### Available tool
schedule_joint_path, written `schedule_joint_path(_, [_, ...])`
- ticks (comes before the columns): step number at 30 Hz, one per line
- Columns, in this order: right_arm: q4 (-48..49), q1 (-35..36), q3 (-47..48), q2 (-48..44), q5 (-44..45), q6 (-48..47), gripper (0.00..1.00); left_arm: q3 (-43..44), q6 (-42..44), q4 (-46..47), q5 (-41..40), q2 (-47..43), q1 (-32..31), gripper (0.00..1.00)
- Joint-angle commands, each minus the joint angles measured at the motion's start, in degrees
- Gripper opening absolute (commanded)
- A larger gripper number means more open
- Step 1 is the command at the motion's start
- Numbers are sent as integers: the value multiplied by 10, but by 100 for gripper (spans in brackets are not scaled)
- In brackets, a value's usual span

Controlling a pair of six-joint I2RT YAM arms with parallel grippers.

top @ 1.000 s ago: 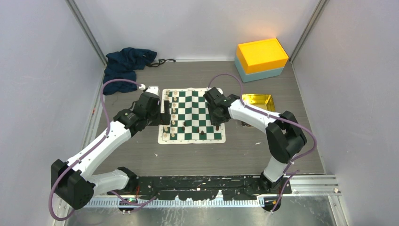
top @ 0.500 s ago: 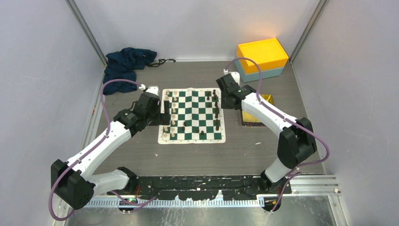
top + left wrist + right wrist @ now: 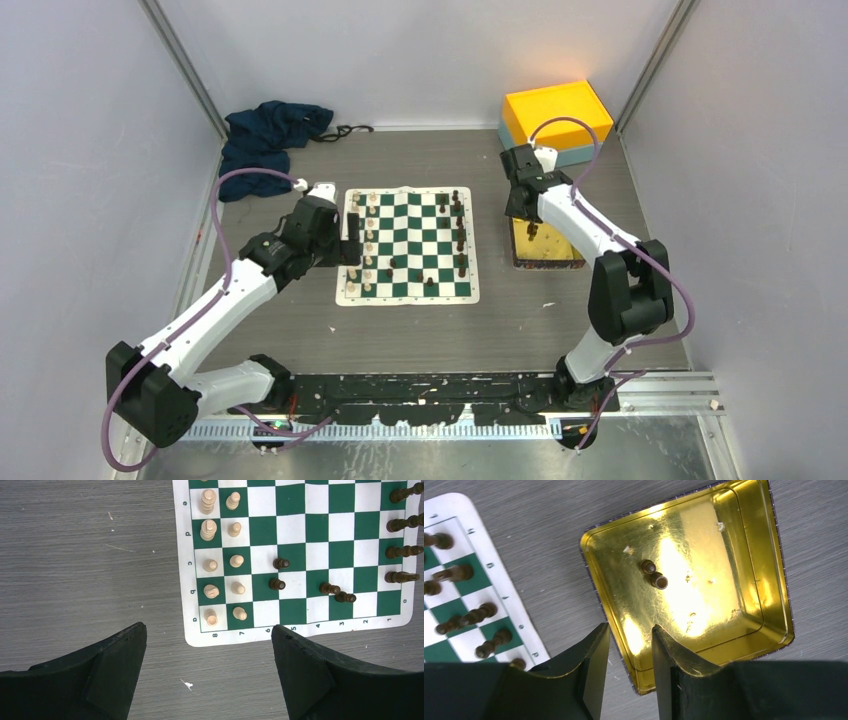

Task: Set up the chess pieces on the board
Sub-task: Pick up the chess piece from the storage box.

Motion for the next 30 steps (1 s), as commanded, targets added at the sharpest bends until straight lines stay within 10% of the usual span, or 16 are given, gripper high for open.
schedule_joint_path(1, [30,-19,-6,19,10,15,42,3,6,12,-9,-16,3,96])
schedule_joint_path(30, [74,-79,-10,100,-26,18,42,5,7,6,-15,-3,3,96])
